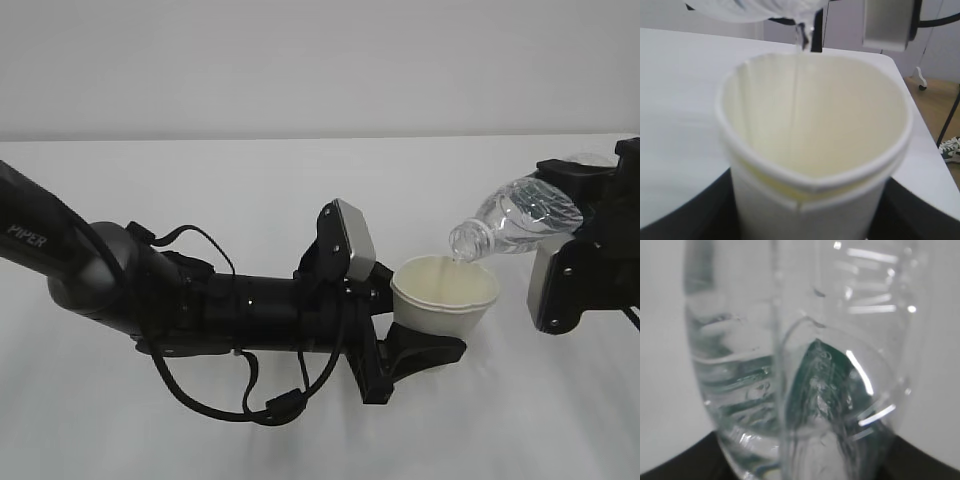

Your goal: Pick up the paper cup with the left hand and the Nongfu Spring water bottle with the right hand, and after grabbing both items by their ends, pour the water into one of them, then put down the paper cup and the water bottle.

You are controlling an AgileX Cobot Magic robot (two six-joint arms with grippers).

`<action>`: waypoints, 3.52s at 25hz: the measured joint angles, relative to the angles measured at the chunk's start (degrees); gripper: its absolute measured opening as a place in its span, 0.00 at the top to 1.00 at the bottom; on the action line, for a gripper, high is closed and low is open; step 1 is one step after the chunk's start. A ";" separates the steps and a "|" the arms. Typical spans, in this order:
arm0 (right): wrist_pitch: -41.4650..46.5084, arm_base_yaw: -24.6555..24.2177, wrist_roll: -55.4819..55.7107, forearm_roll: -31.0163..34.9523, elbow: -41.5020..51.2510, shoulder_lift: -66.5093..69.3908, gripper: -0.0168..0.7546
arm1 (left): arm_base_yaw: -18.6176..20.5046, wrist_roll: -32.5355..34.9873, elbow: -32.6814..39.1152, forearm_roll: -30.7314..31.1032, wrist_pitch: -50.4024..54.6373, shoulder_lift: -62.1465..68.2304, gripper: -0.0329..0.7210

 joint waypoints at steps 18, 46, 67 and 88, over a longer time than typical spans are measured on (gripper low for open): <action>-0.40 0.00 -0.80 -0.22 0.00 0.00 0.50 | 0.00 0.00 0.00 0.00 0.00 0.00 0.35; -0.53 0.00 -1.10 -1.15 0.00 0.00 0.50 | 0.00 0.00 0.00 0.00 0.26 0.00 0.35; -0.53 0.00 -1.19 -1.15 0.00 0.00 0.50 | 0.00 0.00 0.00 0.00 0.26 0.00 0.35; -0.62 0.00 -1.90 -1.15 0.00 0.00 0.50 | 0.00 0.00 0.00 0.00 0.26 0.00 0.35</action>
